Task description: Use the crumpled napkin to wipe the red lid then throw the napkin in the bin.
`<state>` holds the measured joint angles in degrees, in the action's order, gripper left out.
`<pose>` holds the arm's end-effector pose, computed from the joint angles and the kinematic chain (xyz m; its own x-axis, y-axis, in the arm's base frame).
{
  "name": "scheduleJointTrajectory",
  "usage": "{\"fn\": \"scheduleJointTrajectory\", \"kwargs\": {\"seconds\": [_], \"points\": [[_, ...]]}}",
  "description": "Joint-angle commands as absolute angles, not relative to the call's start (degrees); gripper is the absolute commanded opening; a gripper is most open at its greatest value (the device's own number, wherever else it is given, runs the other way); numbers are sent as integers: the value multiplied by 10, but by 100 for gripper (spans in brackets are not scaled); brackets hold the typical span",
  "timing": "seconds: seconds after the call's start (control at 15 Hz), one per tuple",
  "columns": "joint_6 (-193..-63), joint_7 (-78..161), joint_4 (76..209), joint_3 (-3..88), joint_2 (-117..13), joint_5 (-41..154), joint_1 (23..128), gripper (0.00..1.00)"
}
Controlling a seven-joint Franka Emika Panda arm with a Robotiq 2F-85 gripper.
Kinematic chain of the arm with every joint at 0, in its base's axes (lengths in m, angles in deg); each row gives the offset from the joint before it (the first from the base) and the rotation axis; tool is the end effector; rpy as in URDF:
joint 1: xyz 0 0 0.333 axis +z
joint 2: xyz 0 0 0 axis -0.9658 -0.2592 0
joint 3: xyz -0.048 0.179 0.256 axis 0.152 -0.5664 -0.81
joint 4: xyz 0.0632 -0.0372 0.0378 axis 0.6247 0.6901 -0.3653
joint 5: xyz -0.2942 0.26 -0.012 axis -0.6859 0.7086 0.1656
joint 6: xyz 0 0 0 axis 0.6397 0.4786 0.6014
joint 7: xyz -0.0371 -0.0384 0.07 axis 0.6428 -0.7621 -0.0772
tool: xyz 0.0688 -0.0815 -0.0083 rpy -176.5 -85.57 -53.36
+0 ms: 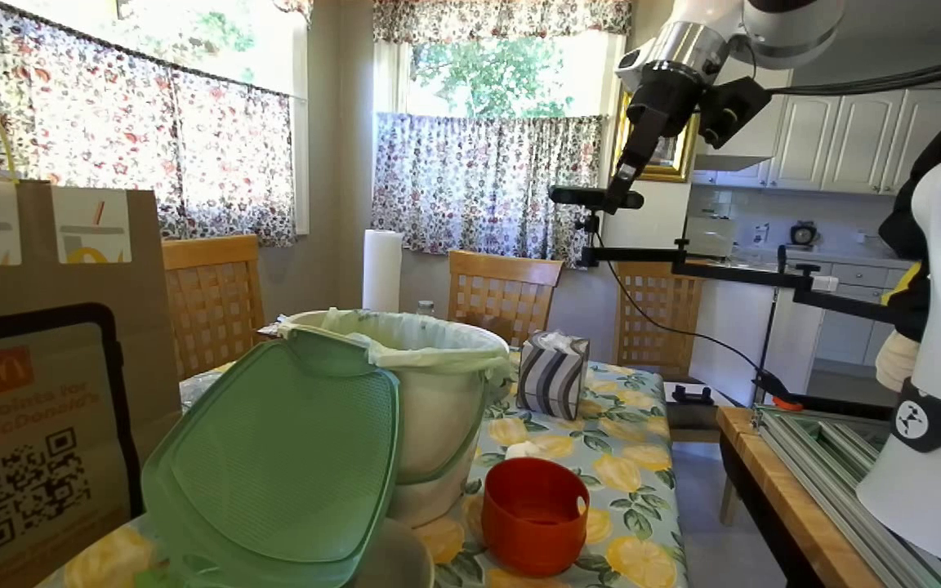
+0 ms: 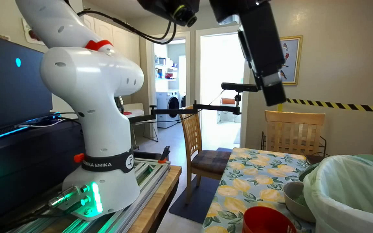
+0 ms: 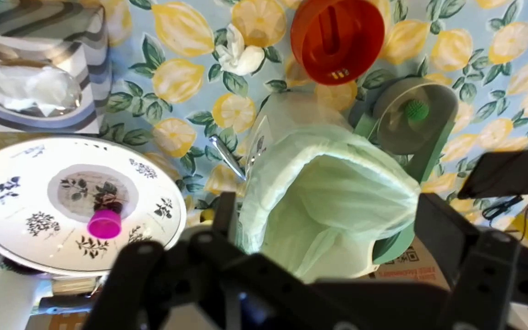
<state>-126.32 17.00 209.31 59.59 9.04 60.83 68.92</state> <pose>0.3074 -0.1506 0.4445 0.9311 -0.1038 0.3498 -0.0467 -0.9847 -0.1681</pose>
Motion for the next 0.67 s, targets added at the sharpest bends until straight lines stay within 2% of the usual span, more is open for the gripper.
{"fn": "scheduleJointTrajectory", "kwargs": {"seconds": [0.0, 0.27, 0.6], "points": [[-1346, 161, 2085, 625, -10, 659, 718, 100], [-1344, 133, 2067, 644, -110, 717, 753, 100], [-1360, 116, 2051, 613, -232, 699, 736, 100]]}}
